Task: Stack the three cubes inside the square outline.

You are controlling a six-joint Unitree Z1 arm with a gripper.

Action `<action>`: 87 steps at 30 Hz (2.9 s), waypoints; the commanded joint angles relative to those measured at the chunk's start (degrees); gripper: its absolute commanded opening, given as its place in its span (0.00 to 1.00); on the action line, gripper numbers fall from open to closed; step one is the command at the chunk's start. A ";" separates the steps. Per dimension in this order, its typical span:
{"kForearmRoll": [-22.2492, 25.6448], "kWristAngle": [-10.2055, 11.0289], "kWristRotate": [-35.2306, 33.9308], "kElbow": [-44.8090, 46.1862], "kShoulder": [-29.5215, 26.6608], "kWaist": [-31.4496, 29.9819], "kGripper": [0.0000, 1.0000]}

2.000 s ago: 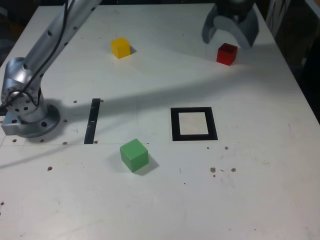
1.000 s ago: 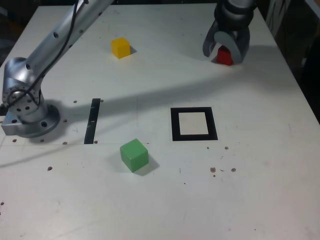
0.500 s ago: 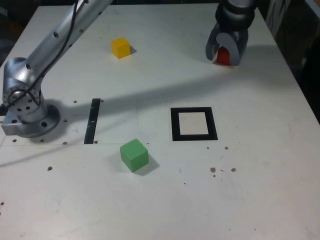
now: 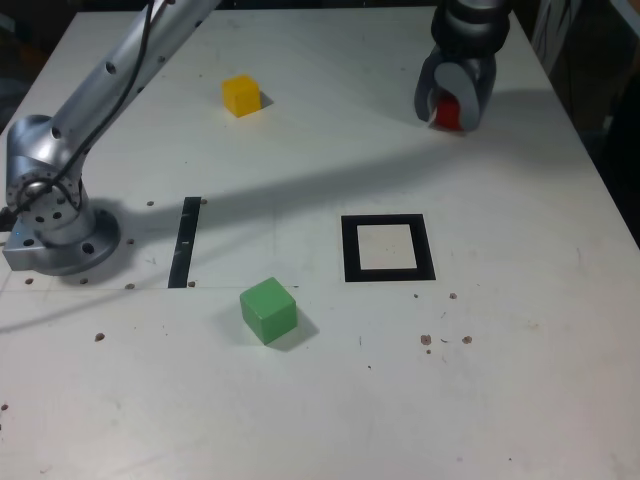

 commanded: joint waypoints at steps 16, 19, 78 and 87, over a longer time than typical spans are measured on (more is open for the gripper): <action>8.00 1.78 -24.65 16.38 -21.70 -18.44 0.28; 8.46 0.25 -33.27 19.56 -23.12 -24.22 0.28; -0.92 -5.38 -58.21 31.01 -15.41 -30.80 0.58; -1.13 -6.12 -58.24 31.98 -15.45 -30.79 0.70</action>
